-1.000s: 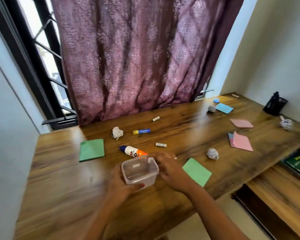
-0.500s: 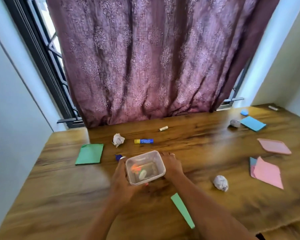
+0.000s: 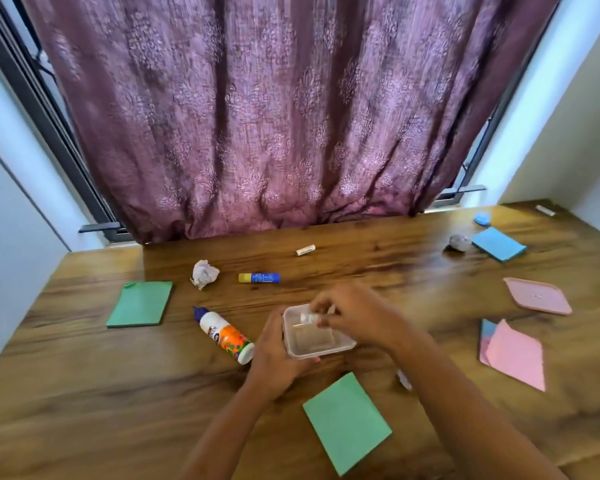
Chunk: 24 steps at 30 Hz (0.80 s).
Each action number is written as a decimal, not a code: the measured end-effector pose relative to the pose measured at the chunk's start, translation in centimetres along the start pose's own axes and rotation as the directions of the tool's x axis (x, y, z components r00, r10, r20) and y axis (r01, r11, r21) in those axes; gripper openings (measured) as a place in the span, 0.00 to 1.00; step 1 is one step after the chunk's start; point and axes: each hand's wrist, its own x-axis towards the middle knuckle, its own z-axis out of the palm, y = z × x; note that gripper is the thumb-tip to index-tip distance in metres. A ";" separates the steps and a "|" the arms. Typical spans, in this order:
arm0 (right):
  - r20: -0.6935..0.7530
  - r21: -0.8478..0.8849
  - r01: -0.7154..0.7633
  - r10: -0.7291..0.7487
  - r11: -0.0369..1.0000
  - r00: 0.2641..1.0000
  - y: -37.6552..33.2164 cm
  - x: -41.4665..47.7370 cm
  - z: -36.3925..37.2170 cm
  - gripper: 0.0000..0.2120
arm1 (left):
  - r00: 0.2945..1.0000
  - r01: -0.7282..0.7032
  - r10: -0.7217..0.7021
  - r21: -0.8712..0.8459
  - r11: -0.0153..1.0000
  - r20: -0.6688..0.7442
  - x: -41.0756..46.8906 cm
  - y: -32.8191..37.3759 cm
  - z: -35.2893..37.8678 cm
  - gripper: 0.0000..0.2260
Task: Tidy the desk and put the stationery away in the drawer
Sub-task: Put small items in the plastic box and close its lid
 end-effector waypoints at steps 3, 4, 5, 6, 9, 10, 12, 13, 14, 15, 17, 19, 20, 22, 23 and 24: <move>0.138 -0.289 0.017 0.024 0.957 0.990 -0.2 1.1 2.4 0.10 | 1.000 -0.012 0.011 0.000 1.000 0.021 1.3 -0.4 1.5 0.31; 0.174 -0.327 0.015 0.044 0.945 0.984 -0.2 1.6 2.9 0.10 | 0.999 -0.014 0.013 0.009 1.000 0.033 1.7 -0.4 1.7 0.31; 0.210 -0.342 -0.004 0.081 0.940 0.974 0.0 2.1 3.3 0.09 | 0.999 -0.016 0.016 0.012 1.000 0.048 2.0 -0.2 1.8 0.31; 0.249 -0.344 -0.036 0.129 0.938 0.960 0.3 2.7 3.5 0.10 | 0.998 -0.011 0.011 0.006 1.000 0.066 2.4 -0.2 1.9 0.31; 0.324 -0.341 -0.084 0.201 0.936 0.925 1.4 4.3 3.8 0.10 | 0.995 0.021 -0.019 -0.021 1.000 0.095 3.5 -0.4 1.9 0.31; 0.337 -0.346 -0.084 0.207 0.934 0.919 1.6 4.6 3.7 0.10 | 0.996 0.022 -0.020 -0.022 1.000 0.087 3.7 -0.4 2.0 0.31; 0.359 -0.336 -0.087 0.213 0.938 0.909 1.7 5.3 3.3 0.10 | 0.998 0.016 -0.015 -0.025 1.000 0.065 4.1 -0.6 2.0 0.31; 0.370 -0.331 -0.089 0.216 0.939 0.904 1.8 5.6 3.2 0.11 | 0.998 0.018 -0.016 -0.026 1.000 0.062 4.3 -0.8 2.1 0.31; 0.383 -0.323 -0.088 0.215 0.942 0.898 1.9 5.8 2.9 0.11 | 0.998 0.021 -0.019 -0.023 1.000 0.059 4.5 -1.0 2.0 0.32; 0.389 -0.306 -0.083 0.204 0.948 0.898 2.0 6.0 2.5 0.12 | 0.998 0.022 -0.021 -0.022 1.000 0.054 4.8 -1.1 2.0 0.32; 0.372 -0.224 -0.066 0.148 0.972 0.917 2.5 6.7 1.5 0.13 | 0.999 0.023 -0.023 -0.023 0.999 0.037 5.3 -1.6 2.0 0.33; 0.315 -0.070 -0.077 0.095 0.995 0.944 3.3 7.7 0.0 0.15 | 0.999 0.035 -0.034 -0.037 0.999 0.011 5.8 -1.7 1.7 0.34; 0.275 0.045 -0.100 0.084 0.994 0.958 3.8 8.3 -0.8 0.14 | 0.999 0.046 -0.046 -0.041 0.998 0.003 6.0 -1.7 1.5 0.34; 0.174 0.331 -0.146 0.092 0.932 0.981 4.6 9.7 -2.5 0.13 | 0.998 0.068 -0.068 -0.051 0.996 0.004 6.4 -1.5 1.1 0.33; 0.114 0.431 -0.145 0.106 0.891 0.988 5.1 10.6 -3.0 0.12 | 0.997 0.078 -0.078 -0.054 0.995 0.011 6.6 -1.4 0.9 0.32; 0.055 0.471 -0.136 0.125 0.872 0.991 5.7 11.7 -3.1 0.12 | 0.996 0.086 -0.085 -0.052 0.995 0.016 6.7 -1.4 0.7 0.32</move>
